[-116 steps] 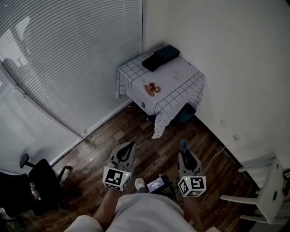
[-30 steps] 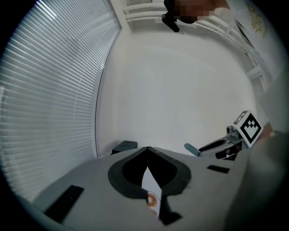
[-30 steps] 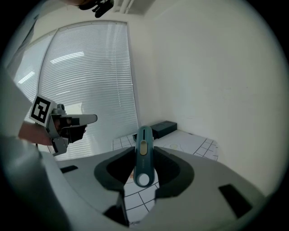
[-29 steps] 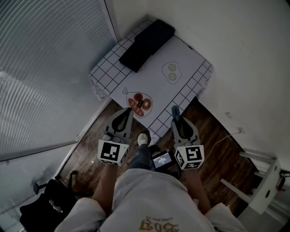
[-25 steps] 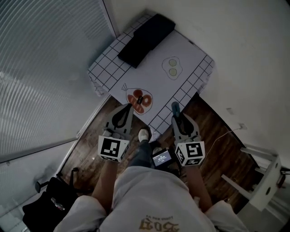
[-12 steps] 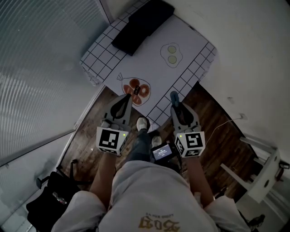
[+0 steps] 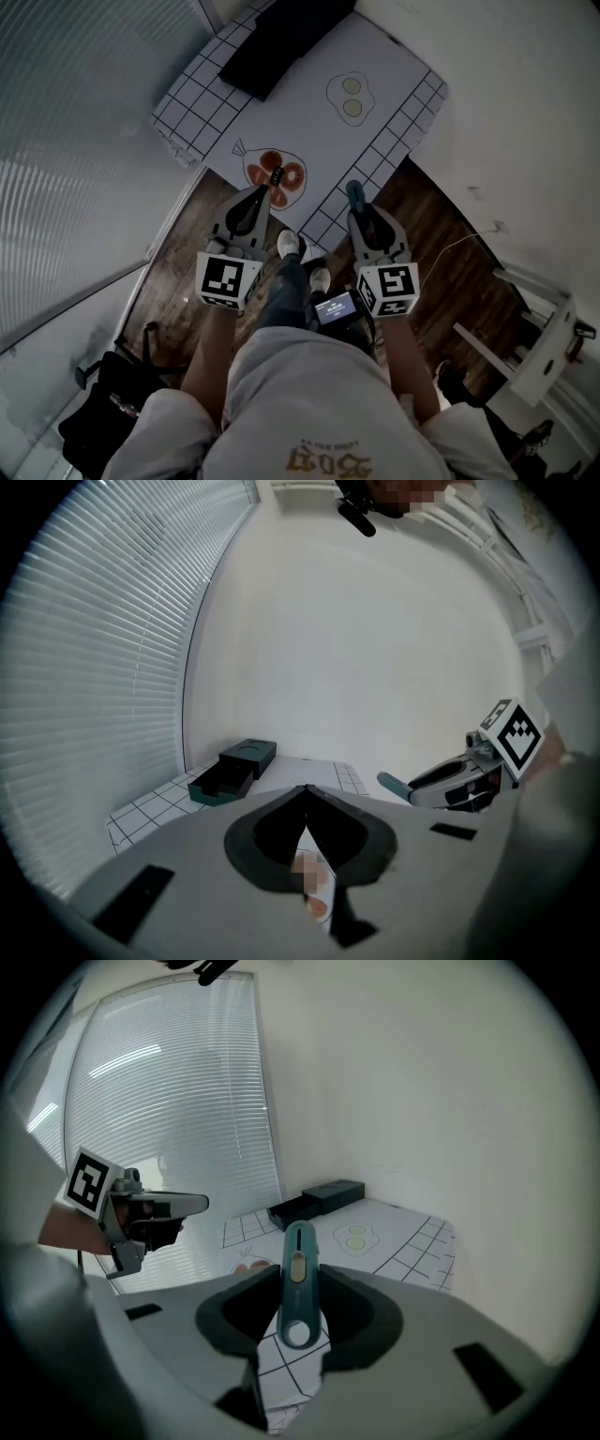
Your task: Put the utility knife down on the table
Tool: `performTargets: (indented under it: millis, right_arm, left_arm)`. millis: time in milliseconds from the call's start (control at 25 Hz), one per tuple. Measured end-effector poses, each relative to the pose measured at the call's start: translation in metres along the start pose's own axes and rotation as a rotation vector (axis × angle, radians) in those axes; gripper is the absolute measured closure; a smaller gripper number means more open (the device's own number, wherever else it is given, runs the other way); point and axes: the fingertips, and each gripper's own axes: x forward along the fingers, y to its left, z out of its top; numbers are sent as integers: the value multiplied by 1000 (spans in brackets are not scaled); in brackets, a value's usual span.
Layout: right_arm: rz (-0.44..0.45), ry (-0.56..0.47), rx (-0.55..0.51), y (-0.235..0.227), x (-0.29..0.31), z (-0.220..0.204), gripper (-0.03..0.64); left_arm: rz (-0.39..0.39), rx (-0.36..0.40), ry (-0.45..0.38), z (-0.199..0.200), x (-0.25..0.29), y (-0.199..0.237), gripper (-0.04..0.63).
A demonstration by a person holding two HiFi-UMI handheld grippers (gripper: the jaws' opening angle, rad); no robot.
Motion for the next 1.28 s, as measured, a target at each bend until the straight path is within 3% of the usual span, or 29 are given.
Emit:
performTargets:
  millis: [1280]
  right_arm:
    - [-23,142,19,-9,41,-53,482]
  left_arm:
    - [-85,-39,112,-57,41,-1,588]
